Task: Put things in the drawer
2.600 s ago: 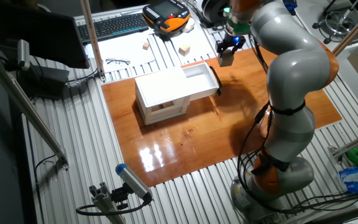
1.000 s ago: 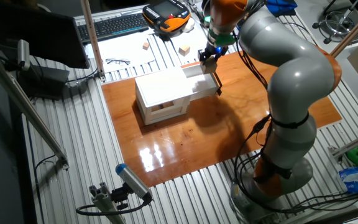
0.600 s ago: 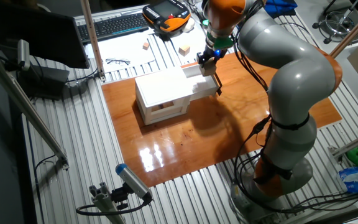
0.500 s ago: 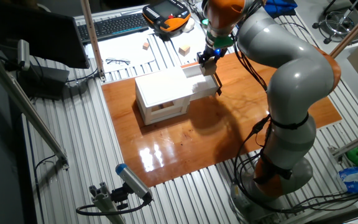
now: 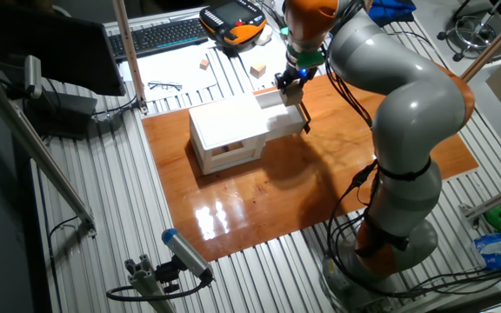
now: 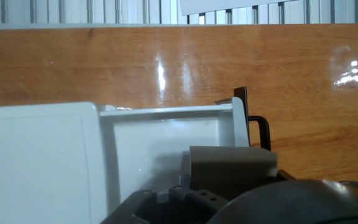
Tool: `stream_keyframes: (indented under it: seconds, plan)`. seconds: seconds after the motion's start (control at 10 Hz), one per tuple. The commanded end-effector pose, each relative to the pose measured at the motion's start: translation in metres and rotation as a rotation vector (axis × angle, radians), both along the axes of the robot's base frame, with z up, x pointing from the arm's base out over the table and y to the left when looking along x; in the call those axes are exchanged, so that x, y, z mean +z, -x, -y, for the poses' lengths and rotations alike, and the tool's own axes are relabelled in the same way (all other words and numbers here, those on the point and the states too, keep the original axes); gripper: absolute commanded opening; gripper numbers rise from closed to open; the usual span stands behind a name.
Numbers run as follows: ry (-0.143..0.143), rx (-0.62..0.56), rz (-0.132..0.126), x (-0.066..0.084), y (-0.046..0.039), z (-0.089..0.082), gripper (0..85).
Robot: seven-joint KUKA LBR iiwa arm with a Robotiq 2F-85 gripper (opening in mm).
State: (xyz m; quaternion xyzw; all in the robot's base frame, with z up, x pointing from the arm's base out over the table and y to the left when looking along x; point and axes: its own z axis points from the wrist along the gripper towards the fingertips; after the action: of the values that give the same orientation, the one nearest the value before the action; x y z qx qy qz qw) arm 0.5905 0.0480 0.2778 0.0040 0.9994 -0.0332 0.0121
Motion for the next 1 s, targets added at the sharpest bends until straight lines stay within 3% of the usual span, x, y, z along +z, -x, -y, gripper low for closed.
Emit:
stream_keyframes:
  seconds: [0.0,0.1,0.2,0.4,0.6,0.8,0.9]
  plan:
    - [0.007,-0.009,0.003,0.0,0.0,0.0,0.0]
    - [-0.01,0.0,0.0,0.0,0.0,0.0,0.0]
    - [-0.048,0.015,-0.004,-0.004,0.0003,-0.007,0.0]
    - [-0.071,0.017,0.0,-0.008,0.0041,-0.018,0.0]
    - [-0.063,0.043,-0.008,-0.007,0.0049,-0.021,0.0]
    - [-0.012,0.065,-0.02,-0.009,0.0047,-0.031,0.0]
    - [-0.014,0.077,-0.03,-0.014,0.003,-0.033,0.0]
